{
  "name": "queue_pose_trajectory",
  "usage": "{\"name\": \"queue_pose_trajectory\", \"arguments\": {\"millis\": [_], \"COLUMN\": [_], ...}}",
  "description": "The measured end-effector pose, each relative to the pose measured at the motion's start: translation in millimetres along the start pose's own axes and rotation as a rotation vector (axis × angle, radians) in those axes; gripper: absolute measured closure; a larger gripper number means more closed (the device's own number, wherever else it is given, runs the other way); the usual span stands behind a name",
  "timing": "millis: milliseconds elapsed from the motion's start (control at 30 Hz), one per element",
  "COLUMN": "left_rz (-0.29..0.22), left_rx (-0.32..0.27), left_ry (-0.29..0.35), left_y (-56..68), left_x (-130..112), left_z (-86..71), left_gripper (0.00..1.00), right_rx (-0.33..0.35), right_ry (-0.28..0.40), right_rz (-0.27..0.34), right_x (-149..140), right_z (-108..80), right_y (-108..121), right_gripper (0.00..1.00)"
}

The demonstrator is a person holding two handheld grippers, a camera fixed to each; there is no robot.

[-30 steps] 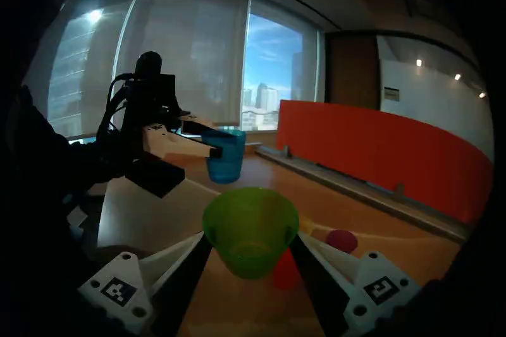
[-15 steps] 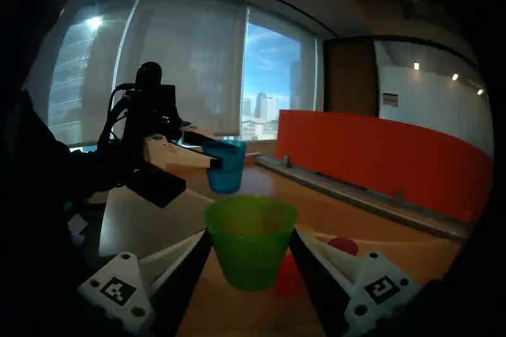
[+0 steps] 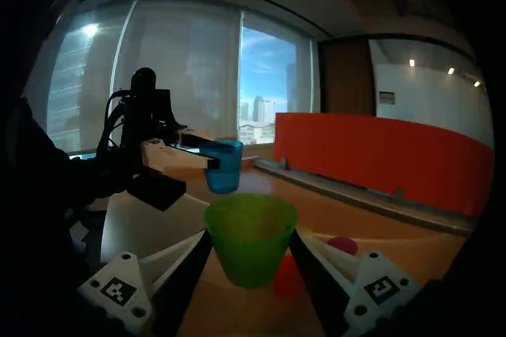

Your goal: Pour water

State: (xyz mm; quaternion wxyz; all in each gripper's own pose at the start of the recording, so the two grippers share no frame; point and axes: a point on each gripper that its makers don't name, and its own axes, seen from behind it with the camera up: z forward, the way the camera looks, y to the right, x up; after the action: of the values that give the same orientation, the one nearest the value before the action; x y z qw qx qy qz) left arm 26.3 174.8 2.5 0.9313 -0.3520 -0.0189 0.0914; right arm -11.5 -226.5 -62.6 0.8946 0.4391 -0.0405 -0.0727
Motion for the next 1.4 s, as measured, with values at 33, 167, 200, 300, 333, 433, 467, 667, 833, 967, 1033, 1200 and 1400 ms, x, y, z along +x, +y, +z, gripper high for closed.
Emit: {"name": "queue_pose_trajectory", "arguments": {"millis": [33, 167, 200, 300, 333, 433, 467, 667, 833, 967, 1033, 1200, 1400], "left_rz": [0.007, 0.040, 0.049, 0.071, 0.077, 0.098, 0.105, 0.168, 0.224, 0.270, 0.292, 0.346, 0.418], "left_rx": [0.003, 0.009, 0.011, 0.017, 0.019, 0.023, 0.023, 0.037, 0.048, 0.054, 0.055, 0.062, 0.080], "left_ry": [0.001, 0.006, 0.008, 0.014, 0.015, 0.018, 0.018, 0.026, 0.032, 0.033, 0.034, 0.038, 0.038], "left_y": [-0.5, -1.2, -1.1, -1.1, -1.2, -0.6, -0.2, 1.3, 3.1, 5.6, 7.3, 9.1, 8.2], "left_x": [1, 6, 7, 11, 13, 17, 18, 30, 40, 45, 48, 56, 65], "left_z": [0.2, 0.5, 0.6, 0.8, 0.8, 0.7, 0.7, 1.6, 2.8, 3.7, 3.7, 3.4, 2.5], "left_gripper": [0.14, 0.14, 0.14, 0.14, 0.14, 0.14, 0.14, 0.14, 0.14, 0.14, 0.14, 0.14, 0.14], "right_rx": [-0.001, 0.007, 0.009, 0.017, 0.020, 0.031, 0.036, 0.060, 0.076, 0.086, 0.093, 0.105, 0.114], "right_ry": [0.000, 0.003, 0.003, 0.001, 0.001, 0.002, 0.003, -0.003, -0.012, -0.016, -0.015, -0.019, -0.024], "right_rz": [0.003, 0.009, 0.008, 0.006, 0.006, 0.003, 0.002, -0.015, -0.021, -0.024, -0.024, -0.026, -0.028], "right_x": [0, 0, 1, 1, 1, 3, 3, 3, 1, 0, 0, -2, -3], "right_z": [0.3, 1.8, 2.5, 4.6, 5.3, 8.0, 8.9, 14.5, 18.8, 22.5, 24.2, 28.4, 32.1], "right_y": [1, 0, 0, -2, -3, -6, -7, -14, -18, -20, -22, -25, -26], "right_gripper": [0.12, 0.12, 0.12, 0.12, 0.12, 0.12, 0.12, 0.12, 0.12, 0.12, 0.12, 0.12, 0.12]}}
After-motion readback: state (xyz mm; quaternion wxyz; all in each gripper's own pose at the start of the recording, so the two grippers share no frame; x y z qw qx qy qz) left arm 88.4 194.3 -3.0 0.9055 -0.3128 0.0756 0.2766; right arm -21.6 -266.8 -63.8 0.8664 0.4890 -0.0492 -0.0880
